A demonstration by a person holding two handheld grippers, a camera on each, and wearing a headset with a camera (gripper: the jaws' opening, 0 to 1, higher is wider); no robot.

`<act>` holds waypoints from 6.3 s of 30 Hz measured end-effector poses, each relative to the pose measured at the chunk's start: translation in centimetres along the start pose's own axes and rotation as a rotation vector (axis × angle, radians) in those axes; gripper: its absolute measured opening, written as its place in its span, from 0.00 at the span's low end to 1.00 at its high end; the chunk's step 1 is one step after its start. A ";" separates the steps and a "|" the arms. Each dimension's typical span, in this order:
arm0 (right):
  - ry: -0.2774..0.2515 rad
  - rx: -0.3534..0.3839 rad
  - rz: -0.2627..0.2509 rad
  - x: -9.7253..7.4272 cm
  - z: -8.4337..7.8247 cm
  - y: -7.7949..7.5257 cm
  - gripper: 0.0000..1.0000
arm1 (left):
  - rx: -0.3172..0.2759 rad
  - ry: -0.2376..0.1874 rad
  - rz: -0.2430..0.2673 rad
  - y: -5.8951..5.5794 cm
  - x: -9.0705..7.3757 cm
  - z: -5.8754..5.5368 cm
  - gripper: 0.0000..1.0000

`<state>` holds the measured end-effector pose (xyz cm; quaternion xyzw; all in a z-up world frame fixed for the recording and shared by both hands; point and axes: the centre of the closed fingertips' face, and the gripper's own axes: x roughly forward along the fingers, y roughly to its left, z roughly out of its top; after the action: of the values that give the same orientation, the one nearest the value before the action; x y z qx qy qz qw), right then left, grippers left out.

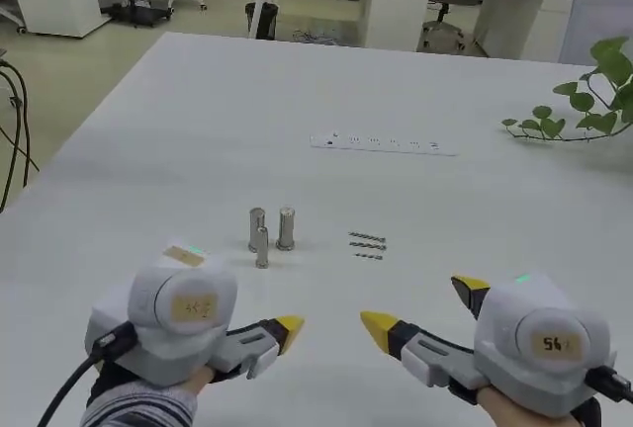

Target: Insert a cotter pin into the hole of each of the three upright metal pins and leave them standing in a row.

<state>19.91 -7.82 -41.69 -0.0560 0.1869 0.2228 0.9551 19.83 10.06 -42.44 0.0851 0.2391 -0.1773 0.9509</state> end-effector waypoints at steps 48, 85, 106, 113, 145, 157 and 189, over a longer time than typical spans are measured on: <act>-0.013 -0.030 0.003 -0.2 0.6 0.3 0.64 | 0.017 -0.019 0.002 0.2 0.0 0.3 0.77; -0.036 0.069 0.032 -0.1 0.8 0.7 0.63 | 0.133 -0.023 -0.125 1.7 8.6 1.9 0.32; -0.004 0.081 0.051 0.0 0.0 1.3 0.63 | 0.042 0.010 -0.146 2.4 11.4 1.3 0.10; 0.005 0.087 0.055 0.0 -0.1 1.5 0.62 | 0.041 0.004 -0.169 2.2 11.4 1.3 0.06; 0.013 0.096 0.054 0.1 -0.3 1.3 0.61 | 0.180 -0.022 -0.510 -6.6 9.6 1.3 0.05; 0.023 0.099 0.066 0.2 -0.5 1.6 0.60 | 0.225 -0.020 -0.551 -7.5 9.3 0.9 0.05; 0.178 -0.108 0.251 1.7 1.8 -2.5 0.30 | 0.117 -0.042 -0.419 -5.8 5.6 3.0 0.37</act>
<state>23.03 -9.03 -40.61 -0.1032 0.2640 0.3444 0.8950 23.55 2.29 -42.99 0.0848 0.2210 -0.3866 0.8914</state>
